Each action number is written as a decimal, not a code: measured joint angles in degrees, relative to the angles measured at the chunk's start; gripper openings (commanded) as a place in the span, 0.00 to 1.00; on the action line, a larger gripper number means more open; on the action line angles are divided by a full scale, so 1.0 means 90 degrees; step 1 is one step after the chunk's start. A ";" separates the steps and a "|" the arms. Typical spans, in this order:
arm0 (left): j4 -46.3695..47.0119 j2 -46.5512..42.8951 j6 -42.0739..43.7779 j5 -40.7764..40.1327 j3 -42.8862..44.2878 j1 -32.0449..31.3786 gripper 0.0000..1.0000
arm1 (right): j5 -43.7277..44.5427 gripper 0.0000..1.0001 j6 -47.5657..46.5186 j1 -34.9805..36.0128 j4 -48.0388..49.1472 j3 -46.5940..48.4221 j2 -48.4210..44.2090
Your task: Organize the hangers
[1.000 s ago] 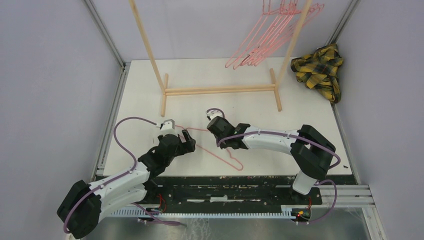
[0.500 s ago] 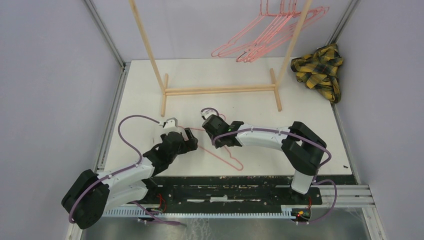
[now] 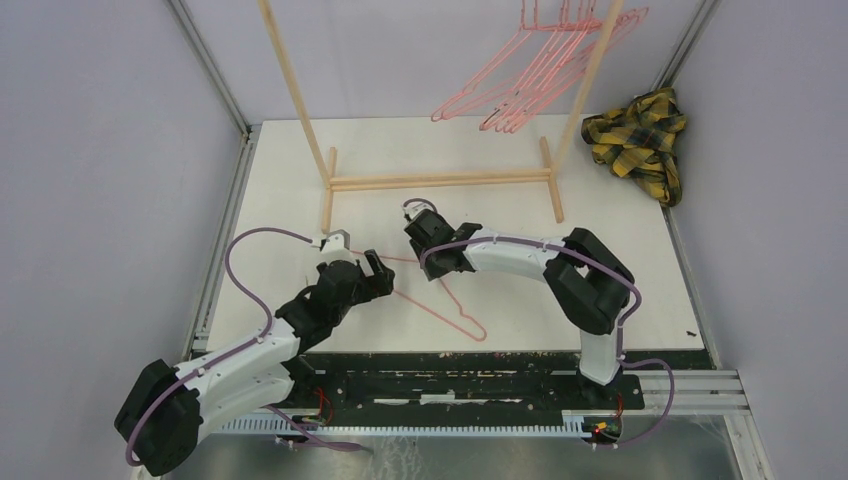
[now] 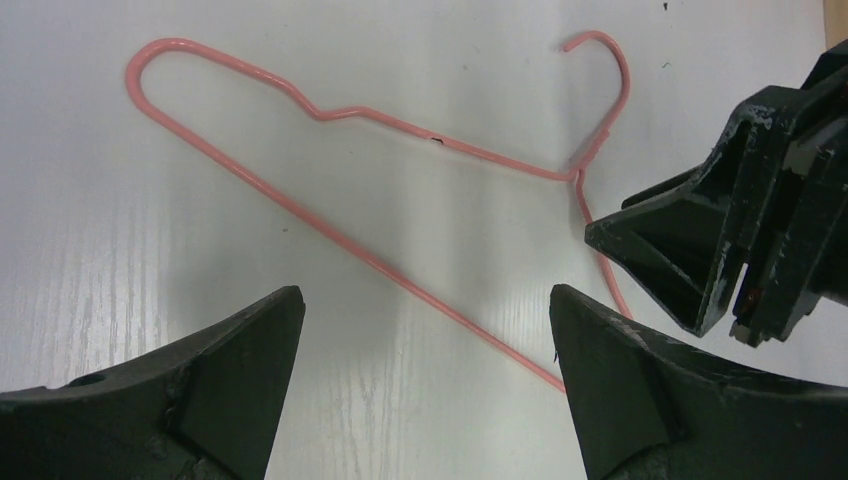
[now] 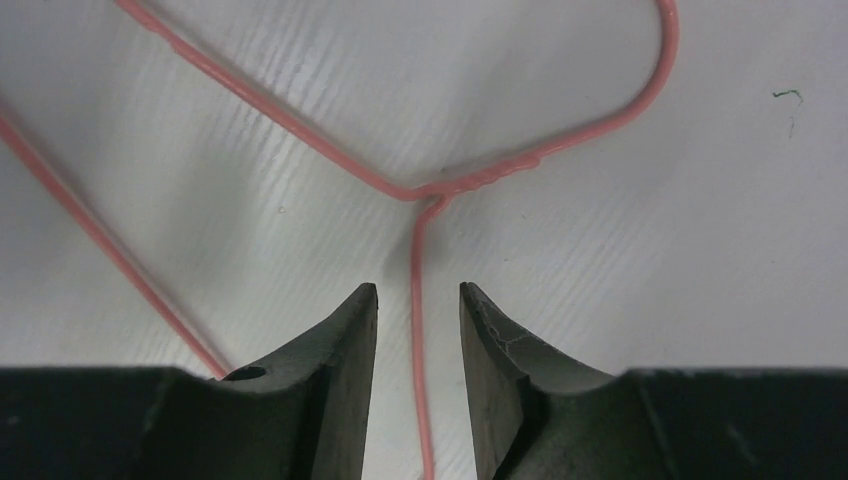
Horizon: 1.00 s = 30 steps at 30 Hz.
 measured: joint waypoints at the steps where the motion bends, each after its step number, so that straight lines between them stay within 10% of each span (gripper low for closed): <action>1: -0.0027 -0.0022 0.0000 -0.0007 0.0000 0.0002 0.99 | -0.0053 0.42 -0.0005 -0.0056 0.0000 0.0000 0.0046; 14: -0.0092 0.0012 0.0000 -0.0017 0.0000 0.0000 0.99 | -0.0600 0.29 -0.0019 -0.0425 0.0192 0.0097 0.0391; 18: -0.0092 0.0012 0.0000 -0.0019 0.0000 0.0002 0.99 | -0.0665 0.01 -0.0015 -0.0442 0.0357 0.0107 0.0437; 30: -0.0063 0.0027 -0.0002 -0.0022 -0.0002 0.0002 0.99 | -0.0542 0.01 0.0185 -0.0444 0.0984 -0.0253 0.0279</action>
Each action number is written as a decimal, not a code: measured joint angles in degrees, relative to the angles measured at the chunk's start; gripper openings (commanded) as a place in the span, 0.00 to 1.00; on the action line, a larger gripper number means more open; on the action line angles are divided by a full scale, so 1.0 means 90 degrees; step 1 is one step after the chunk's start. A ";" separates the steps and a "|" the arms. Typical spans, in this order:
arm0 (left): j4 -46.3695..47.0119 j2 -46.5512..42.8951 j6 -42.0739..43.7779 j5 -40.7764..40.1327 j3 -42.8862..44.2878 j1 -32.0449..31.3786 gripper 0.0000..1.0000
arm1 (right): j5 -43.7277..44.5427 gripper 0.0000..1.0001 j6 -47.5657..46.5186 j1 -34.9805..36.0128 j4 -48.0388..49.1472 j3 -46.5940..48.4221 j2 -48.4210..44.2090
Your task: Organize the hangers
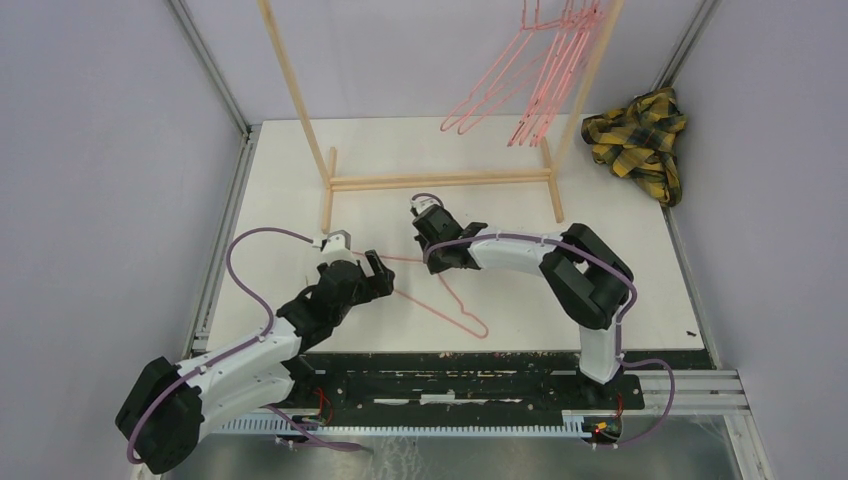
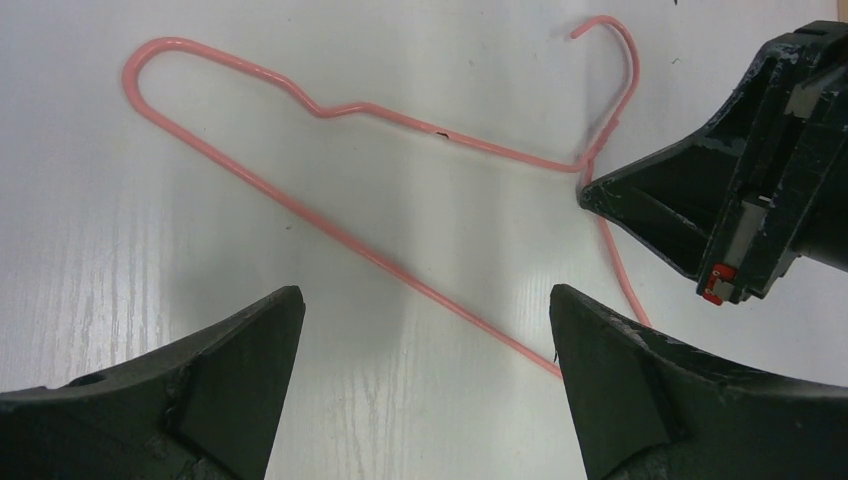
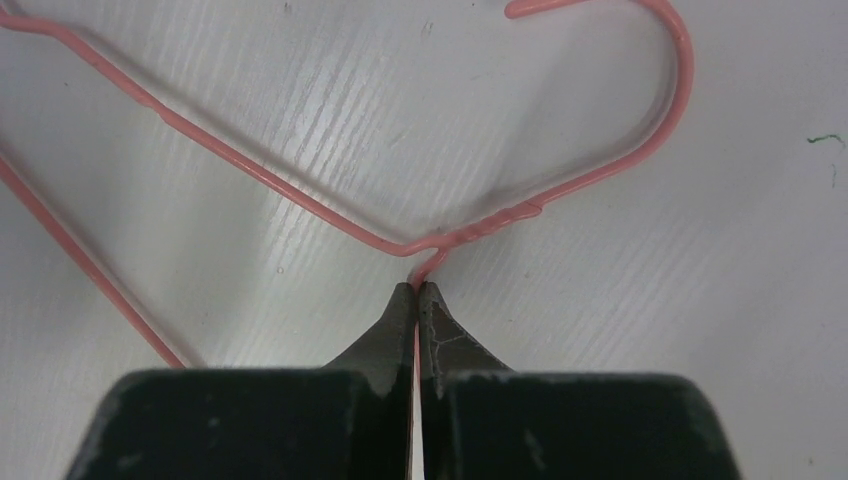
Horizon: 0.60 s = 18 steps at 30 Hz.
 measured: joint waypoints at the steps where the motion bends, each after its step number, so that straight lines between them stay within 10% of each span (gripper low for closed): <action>1: 0.0019 0.0022 0.0000 0.0000 0.0000 0.0000 0.99 | 0.0012 0.01 0.0017 0.0000 -0.0002 -0.0046 -0.0051; 18: 0.0986 0.1401 -0.0126 0.0053 -0.0056 0.0000 0.99 | -0.0114 0.01 0.0138 -0.0005 -0.0049 -0.0102 -0.0755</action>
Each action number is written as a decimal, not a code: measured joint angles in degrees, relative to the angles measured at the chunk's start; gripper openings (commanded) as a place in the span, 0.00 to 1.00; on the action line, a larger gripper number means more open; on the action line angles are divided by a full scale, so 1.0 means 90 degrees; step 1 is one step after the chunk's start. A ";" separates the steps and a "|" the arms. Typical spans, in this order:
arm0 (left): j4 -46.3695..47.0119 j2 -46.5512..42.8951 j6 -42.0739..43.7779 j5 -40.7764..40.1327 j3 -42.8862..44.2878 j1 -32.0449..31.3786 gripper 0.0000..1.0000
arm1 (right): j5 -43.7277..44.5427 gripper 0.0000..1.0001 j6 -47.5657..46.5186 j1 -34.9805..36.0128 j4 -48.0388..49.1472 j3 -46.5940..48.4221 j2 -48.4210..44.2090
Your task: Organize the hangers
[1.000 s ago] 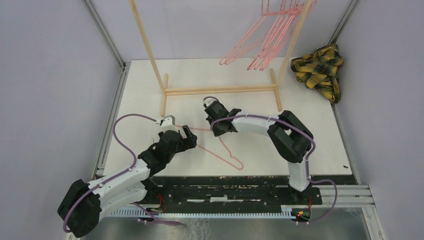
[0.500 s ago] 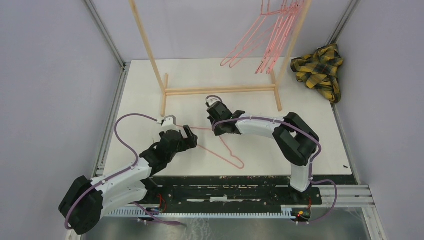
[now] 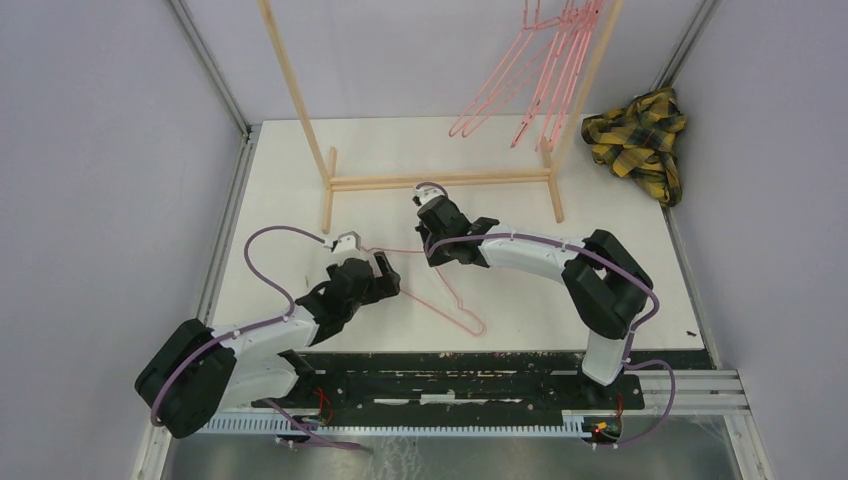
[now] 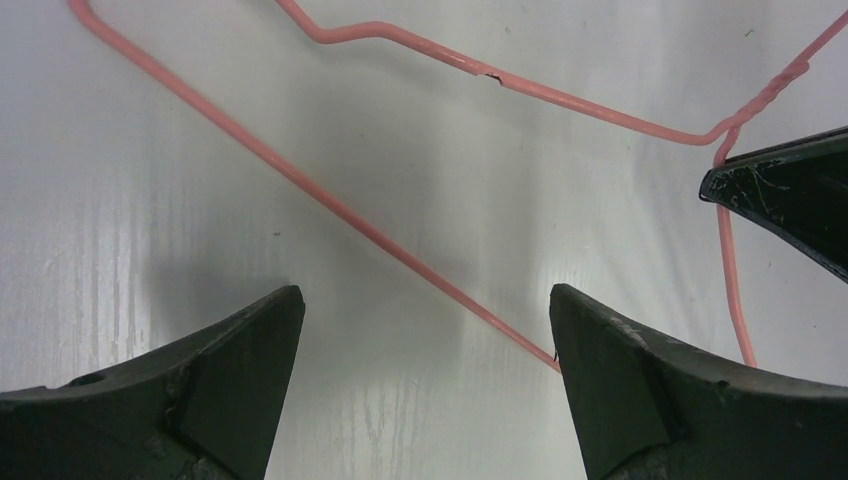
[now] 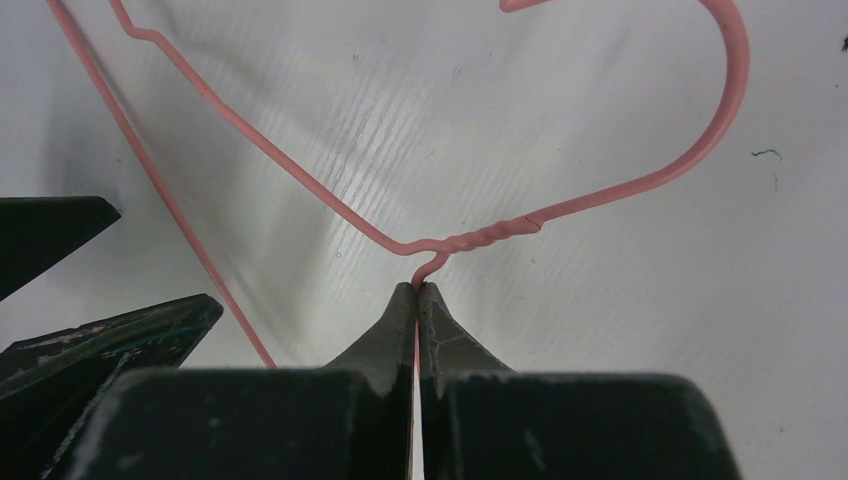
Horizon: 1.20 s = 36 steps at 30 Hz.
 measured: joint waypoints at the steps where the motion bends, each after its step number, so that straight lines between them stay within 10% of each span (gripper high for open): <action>1: 0.0073 0.0080 0.0000 0.0000 0.0000 0.0000 0.99 | -0.0029 0.01 0.0010 0.0000 -0.0007 0.0000 0.0000; 22: 0.1401 0.1171 -0.0002 0.0170 0.0134 0.0005 0.78 | -0.0410 0.01 0.0240 0.0019 -0.0211 0.0034 -0.0624; 36: 0.1702 0.1749 -0.0068 0.0338 0.0282 0.0012 0.18 | -0.0486 0.01 0.0449 0.0328 -0.0257 0.0058 -0.0806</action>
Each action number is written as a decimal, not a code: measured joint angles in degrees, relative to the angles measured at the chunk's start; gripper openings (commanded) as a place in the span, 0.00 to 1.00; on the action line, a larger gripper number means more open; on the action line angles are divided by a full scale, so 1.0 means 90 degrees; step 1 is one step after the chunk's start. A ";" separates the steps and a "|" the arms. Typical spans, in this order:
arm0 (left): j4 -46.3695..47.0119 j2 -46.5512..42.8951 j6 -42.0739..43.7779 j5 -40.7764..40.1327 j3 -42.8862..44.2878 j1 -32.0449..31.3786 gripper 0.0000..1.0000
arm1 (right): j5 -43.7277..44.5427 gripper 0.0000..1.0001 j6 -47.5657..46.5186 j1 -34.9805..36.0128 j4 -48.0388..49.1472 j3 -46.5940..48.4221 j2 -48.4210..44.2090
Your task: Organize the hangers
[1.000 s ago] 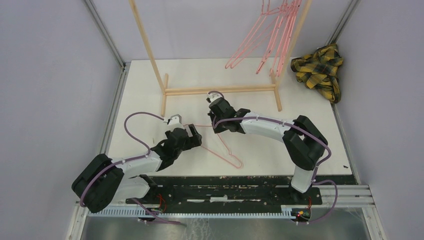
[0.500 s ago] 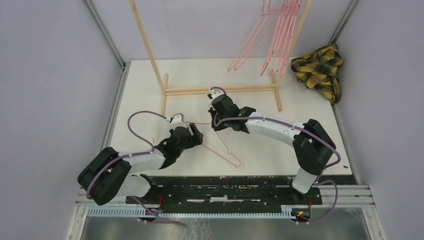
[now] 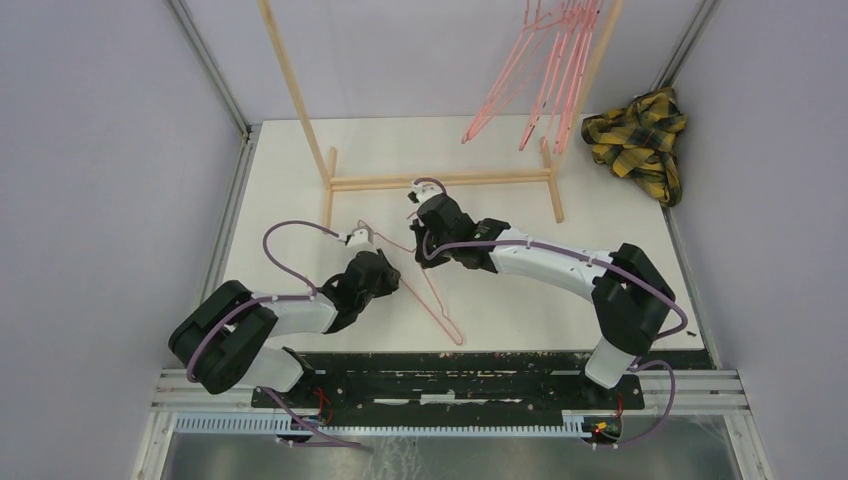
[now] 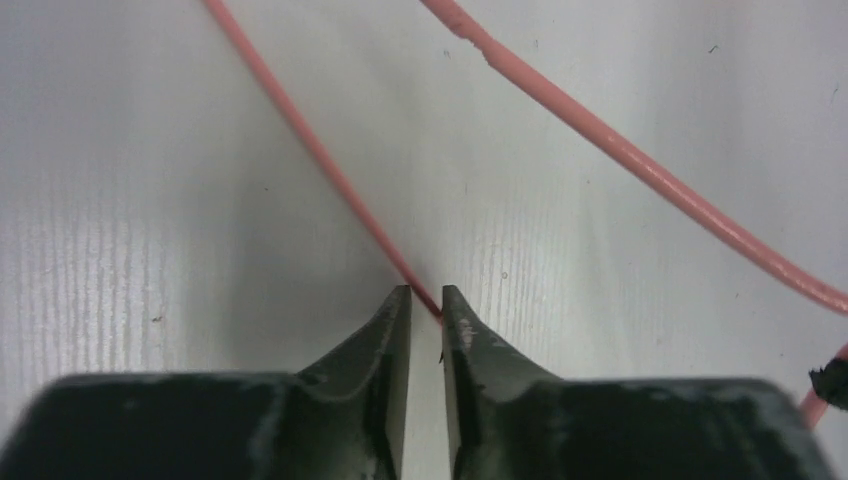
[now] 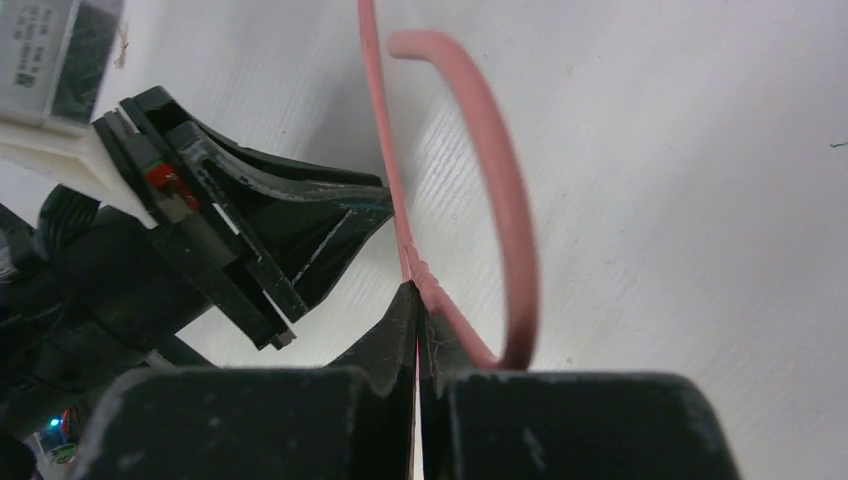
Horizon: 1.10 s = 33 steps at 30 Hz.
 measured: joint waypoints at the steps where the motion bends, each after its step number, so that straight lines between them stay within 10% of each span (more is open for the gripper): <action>1: 0.0034 0.0036 -0.0007 0.0007 0.0005 0.0000 0.07 | -0.0002 0.01 0.0015 0.0024 -0.0002 0.0000 -0.0005; 16: 0.0192 -0.0243 -0.0056 0.0104 -0.0364 0.0000 0.03 | -0.0087 0.01 0.0119 0.0126 -0.0022 -0.0002 -0.0202; 23: 0.0083 -0.0396 -0.0056 0.0102 -0.0396 0.0000 0.03 | 0.0165 0.46 -0.0070 0.0138 -0.0442 0.0248 0.0102; 33: -0.0520 -0.1056 -0.0051 0.0056 -0.0379 0.0000 0.04 | 0.0692 0.49 -0.0250 -0.0294 -0.0622 0.0296 0.0886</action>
